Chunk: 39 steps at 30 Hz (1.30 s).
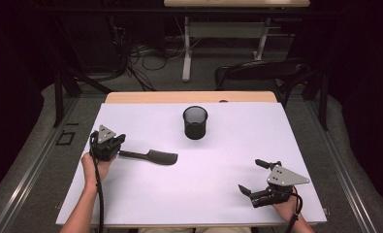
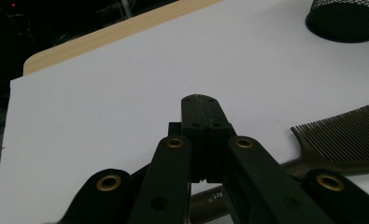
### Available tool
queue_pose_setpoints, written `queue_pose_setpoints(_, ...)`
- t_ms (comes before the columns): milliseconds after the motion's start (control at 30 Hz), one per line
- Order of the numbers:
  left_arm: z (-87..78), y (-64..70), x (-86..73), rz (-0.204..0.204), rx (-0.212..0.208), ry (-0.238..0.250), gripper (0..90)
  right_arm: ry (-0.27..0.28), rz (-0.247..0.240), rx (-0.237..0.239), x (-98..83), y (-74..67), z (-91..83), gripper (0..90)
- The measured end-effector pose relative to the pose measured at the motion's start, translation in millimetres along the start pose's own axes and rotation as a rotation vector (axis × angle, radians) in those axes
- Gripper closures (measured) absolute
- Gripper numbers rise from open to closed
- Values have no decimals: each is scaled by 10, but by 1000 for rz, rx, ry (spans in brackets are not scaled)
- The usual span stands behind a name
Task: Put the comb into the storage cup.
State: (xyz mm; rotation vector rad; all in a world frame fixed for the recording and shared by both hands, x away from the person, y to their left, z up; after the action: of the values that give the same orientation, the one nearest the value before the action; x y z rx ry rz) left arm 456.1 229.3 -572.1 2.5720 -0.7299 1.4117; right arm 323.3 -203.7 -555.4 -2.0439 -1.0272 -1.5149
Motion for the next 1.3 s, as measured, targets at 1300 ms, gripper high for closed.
queue_pose_setpoints(1300,279,-3,-369,44,27,-207,900,-5,-10,4,-4,-1,-4,0)
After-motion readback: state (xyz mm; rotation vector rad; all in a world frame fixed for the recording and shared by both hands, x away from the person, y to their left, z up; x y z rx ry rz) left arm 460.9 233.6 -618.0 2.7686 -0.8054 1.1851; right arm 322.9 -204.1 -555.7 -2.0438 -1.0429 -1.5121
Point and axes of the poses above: each handheld gripper's, and its own axes: z roughly forward along the jaws, x roughly out of its top, y roughly to its right, the point moved 9 cm from there along z, roughly forward along the jaws
